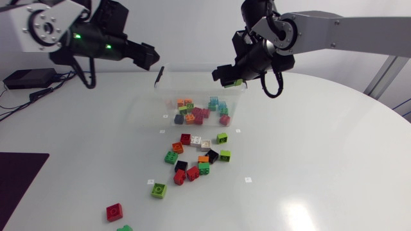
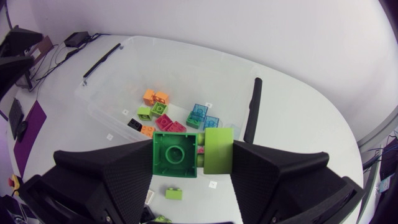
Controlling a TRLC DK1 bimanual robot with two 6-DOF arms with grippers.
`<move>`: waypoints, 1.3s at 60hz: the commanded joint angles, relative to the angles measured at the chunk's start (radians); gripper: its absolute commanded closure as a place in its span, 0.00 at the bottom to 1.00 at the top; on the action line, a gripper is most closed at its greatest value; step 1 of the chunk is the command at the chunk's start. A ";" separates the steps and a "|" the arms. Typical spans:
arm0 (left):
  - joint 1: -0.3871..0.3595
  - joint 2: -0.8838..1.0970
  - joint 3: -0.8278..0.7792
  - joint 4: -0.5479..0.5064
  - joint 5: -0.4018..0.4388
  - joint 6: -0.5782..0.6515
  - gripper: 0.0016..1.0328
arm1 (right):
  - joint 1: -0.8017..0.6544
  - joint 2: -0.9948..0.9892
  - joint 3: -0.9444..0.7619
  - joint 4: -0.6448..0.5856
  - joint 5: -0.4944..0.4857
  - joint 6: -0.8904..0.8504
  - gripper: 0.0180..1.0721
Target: Place the duplo bricks in the container
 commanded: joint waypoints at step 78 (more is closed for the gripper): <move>0.048 -0.508 -0.844 -0.444 -0.047 0.636 0.05 | -0.009 -0.130 -0.107 0.194 0.011 -0.054 0.05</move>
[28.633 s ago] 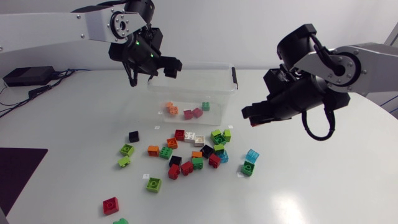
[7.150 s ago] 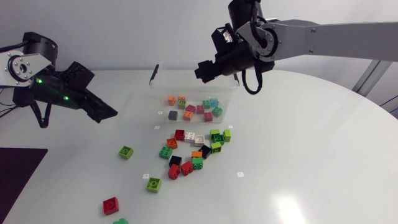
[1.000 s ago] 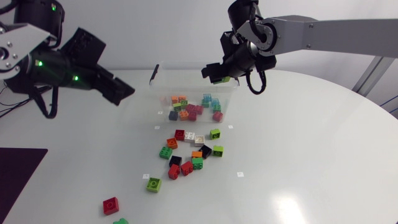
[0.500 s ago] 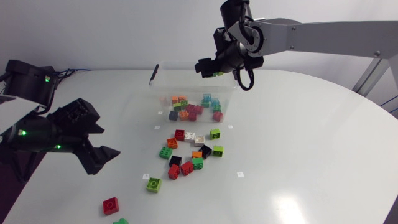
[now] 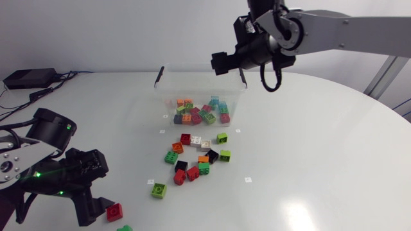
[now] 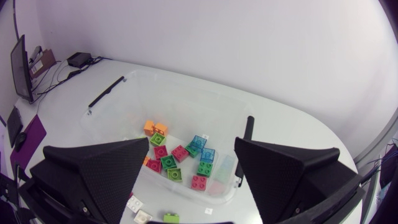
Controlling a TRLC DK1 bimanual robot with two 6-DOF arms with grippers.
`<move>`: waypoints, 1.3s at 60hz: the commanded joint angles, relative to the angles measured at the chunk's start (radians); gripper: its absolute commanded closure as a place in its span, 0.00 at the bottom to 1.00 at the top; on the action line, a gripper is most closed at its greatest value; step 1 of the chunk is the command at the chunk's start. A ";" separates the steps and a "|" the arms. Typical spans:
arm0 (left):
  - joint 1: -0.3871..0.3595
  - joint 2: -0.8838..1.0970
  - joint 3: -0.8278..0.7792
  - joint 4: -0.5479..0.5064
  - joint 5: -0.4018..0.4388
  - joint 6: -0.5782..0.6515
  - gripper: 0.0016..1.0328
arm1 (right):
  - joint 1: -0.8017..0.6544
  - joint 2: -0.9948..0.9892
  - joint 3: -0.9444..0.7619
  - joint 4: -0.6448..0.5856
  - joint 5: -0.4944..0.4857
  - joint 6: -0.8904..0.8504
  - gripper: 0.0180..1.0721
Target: Place the duplo bricks in the container
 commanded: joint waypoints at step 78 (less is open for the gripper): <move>-0.103 0.231 -0.024 0.097 -0.065 0.019 0.76 | 0.055 -0.108 -0.562 -0.048 -0.184 -0.515 0.10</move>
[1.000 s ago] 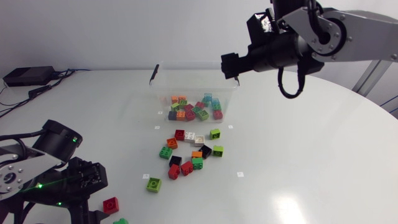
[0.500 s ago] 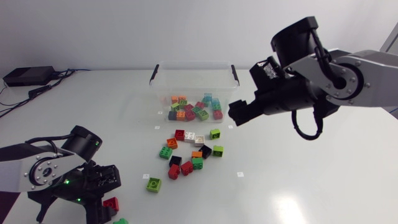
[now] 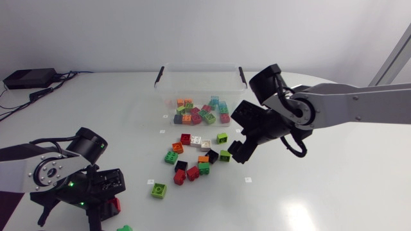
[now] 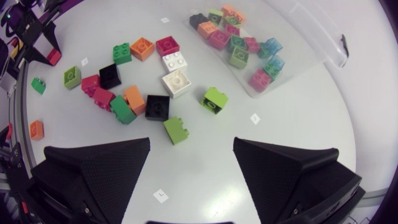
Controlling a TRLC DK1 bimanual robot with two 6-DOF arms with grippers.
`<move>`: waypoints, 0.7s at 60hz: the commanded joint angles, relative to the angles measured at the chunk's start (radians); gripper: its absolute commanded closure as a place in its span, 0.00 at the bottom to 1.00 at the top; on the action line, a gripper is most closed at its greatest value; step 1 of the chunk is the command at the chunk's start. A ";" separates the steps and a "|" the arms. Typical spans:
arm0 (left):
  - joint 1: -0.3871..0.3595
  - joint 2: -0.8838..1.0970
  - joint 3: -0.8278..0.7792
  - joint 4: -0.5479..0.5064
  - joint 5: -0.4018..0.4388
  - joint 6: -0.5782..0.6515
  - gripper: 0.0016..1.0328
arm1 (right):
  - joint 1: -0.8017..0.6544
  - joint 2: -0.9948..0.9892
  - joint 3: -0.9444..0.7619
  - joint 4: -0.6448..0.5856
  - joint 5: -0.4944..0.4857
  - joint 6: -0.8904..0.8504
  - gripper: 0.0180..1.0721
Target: Place the duplo bricks in the container
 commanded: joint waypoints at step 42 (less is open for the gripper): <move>-0.081 0.018 0.397 -0.030 0.018 -0.192 0.76 | 0.013 0.298 0.086 0.072 -0.061 -0.201 0.28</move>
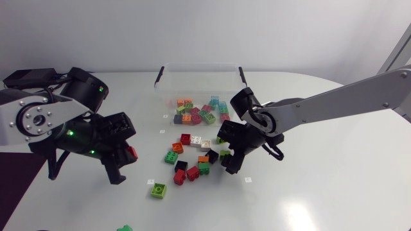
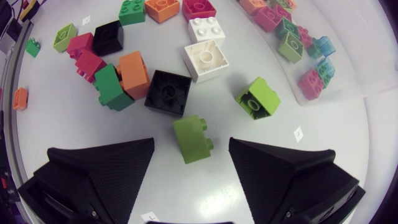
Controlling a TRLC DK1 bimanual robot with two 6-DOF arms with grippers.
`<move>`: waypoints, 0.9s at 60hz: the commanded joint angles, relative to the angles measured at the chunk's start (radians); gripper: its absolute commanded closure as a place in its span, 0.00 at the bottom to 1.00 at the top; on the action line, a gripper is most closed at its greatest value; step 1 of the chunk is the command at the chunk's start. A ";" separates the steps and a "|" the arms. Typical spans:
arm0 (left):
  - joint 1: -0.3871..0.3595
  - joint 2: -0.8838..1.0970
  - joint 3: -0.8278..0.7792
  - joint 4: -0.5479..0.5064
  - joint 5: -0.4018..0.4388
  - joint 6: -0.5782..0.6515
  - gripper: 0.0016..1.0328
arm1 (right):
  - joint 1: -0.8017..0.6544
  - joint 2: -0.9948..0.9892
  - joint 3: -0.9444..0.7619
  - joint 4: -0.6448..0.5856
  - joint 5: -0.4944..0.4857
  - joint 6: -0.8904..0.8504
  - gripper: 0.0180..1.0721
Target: Place the duplo bricks in the container
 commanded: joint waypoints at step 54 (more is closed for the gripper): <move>-0.007 0.431 0.579 0.247 0.070 -0.344 0.76 | -0.065 -0.123 -0.075 -0.003 -0.085 -0.059 0.74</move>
